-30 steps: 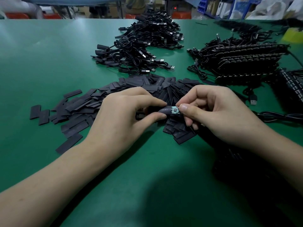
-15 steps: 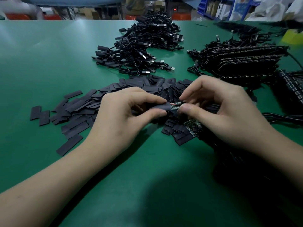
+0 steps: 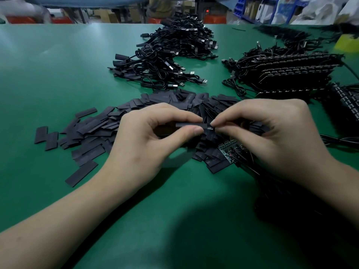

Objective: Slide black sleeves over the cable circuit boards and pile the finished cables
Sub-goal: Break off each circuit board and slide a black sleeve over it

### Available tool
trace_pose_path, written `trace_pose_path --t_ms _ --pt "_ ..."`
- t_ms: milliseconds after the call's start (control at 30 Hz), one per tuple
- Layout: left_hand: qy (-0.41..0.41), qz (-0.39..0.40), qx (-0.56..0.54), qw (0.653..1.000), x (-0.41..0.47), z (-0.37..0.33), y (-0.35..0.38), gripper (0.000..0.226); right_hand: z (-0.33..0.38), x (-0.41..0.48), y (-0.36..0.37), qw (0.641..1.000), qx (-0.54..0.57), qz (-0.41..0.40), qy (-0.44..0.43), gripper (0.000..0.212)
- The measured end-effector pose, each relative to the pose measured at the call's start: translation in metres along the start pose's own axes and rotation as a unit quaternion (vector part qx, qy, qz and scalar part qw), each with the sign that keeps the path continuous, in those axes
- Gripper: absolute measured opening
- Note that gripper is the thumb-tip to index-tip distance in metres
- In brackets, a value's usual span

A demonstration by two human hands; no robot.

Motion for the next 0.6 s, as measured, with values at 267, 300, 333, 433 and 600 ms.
trace_pose_path --t_ms 267,300,333,433,600 --pt "-0.072 0.034 -0.035 0.996 0.0 0.012 0.008 0.029 0.0 -0.002 0.005 0.999 -0.025 0.017 -0.014 0.007" --pt "-0.067 0.038 -0.014 0.997 0.0 0.012 0.008 0.029 0.002 -0.002 0.005 0.999 -0.03 0.02 -0.02 0.008" --pt "-0.065 0.042 -0.001 0.997 0.0 0.012 0.008 0.028 0.003 -0.002 0.006 0.999 -0.033 0.021 -0.026 0.008" --pt "-0.078 0.045 -0.025 0.996 0.0 0.016 0.01 0.021 0.005 -0.002 0.006 0.999 -0.032 0.016 -0.034 0.008" --pt "-0.089 0.038 -0.072 0.993 -0.002 0.018 0.012 0.015 0.005 -0.001 0.005 0.999 -0.02 0.011 -0.032 0.008"
Point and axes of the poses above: each hand's wrist, its own x-axis towards the middle knuckle, its own y-axis out of the palm, z = x × y, the point moved 7 cm from there along x, towards the middle knuckle, and after that the axes turned 2 degrees about -y, right-handed, at the moved point
